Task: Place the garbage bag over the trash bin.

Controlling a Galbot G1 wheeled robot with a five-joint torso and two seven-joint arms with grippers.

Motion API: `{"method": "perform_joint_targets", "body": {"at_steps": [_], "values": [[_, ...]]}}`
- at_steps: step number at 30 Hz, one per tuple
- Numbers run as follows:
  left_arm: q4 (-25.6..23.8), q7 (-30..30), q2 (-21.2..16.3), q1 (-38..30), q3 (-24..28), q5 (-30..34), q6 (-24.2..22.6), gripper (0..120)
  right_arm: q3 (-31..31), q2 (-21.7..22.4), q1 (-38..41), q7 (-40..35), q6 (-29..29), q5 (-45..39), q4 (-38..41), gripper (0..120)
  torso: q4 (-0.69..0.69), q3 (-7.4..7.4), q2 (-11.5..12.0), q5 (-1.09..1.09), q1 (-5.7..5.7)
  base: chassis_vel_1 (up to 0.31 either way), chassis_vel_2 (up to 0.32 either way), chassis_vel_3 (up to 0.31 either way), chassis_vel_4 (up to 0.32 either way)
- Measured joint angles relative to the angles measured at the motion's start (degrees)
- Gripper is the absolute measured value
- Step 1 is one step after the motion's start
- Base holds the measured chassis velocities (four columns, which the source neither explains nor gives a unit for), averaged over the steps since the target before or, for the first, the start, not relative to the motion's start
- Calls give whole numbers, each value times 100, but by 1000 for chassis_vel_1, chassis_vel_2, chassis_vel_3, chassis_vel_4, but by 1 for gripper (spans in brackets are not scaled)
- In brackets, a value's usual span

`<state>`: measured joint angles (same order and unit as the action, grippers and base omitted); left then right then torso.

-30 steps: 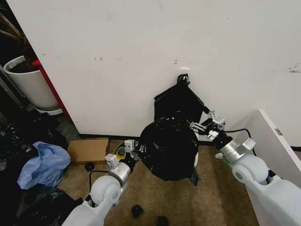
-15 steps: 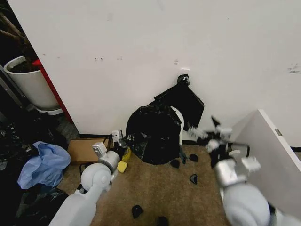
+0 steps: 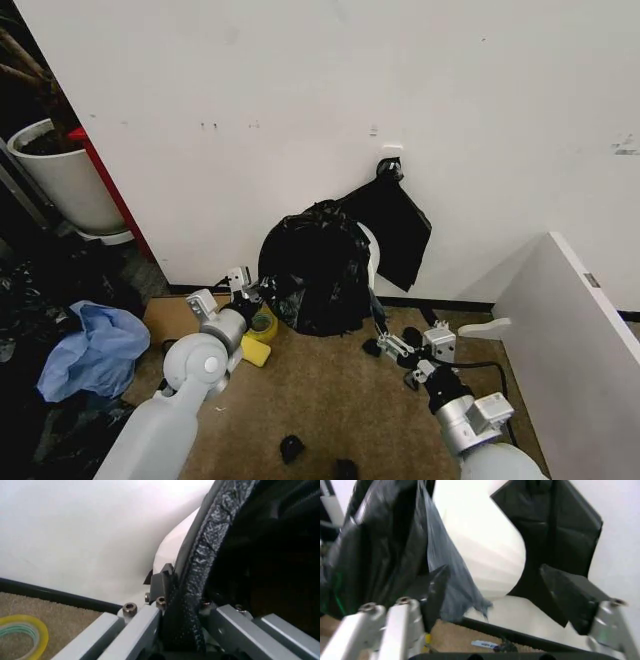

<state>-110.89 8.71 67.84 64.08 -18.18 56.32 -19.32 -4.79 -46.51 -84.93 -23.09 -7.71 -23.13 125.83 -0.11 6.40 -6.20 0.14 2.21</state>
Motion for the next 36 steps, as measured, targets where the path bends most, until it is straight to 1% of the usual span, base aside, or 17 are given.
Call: {"method": "perform_joint_targets", "body": {"at_steps": [1,2,3,4,6,11,13,15,24,26,29,31,36], "values": [[-27,4,-5,18,-5,1,3,0,-1,3,-7,83,-61,24,-49,63,0,0,0,0,0,0,0,0,0],[-27,4,-5,18,-5,1,3,0,-1,3,-7,83,-61,24,-49,63,0,0,0,0,0,0,0,0,0],[-46,6,-11,30,-8,0,6,0,-1,4,-19,158,-112,34,-73,59,0,0,0,0,0,0,0,0,0],[-66,12,-15,42,-10,0,8,0,-1,4,-31,227,-149,34,-73,52,0,0,0,0,0,0,0,0,0],[-92,17,-18,52,-11,-1,9,0,0,0,-37,306,-197,34,-72,48,0,0,0,0,0,0,0,0,0],[-103,29,-19,52,-11,-10,11,0,-24,0,-79,483,-356,33,-53,47,0,0,1,0,0,0,0,0,0],[-99,30,-18,43,-11,-17,12,0,-43,-7,-162,579,-492,33,12,53,0,0,1,0,0,0,0,0,0],[-74,29,-13,32,-14,-23,14,0,-47,-11,-257,626,-575,61,83,55,-1,0,1,0,0,0,0,0,0],[-43,30,12,20,-17,-37,21,0,-10,-20,-362,646,-624,154,185,58,-1,0,1,0,0,0,0,0,0],[-75,30,13,29,-17,-39,21,0,-10,-38,-275,646,-620,162,86,57,0,0,1,1,1,0,0,0,0],[-112,30,10,52,-15,-42,22,0,4,-52,-223,647,-598,130,45,46,0,0,1,1,1,0,0,0,0],[-119,30,11,69,-2,-50,22,0,42,-56,-211,649,-556,65,47,41,0,0,1,1,1,0,0,0,0],[-120,31,32,73,11,-55,23,0,67,-63,-174,657,-511,59,25,40,-1,0,1,0,1,0,0,0,0]]}}
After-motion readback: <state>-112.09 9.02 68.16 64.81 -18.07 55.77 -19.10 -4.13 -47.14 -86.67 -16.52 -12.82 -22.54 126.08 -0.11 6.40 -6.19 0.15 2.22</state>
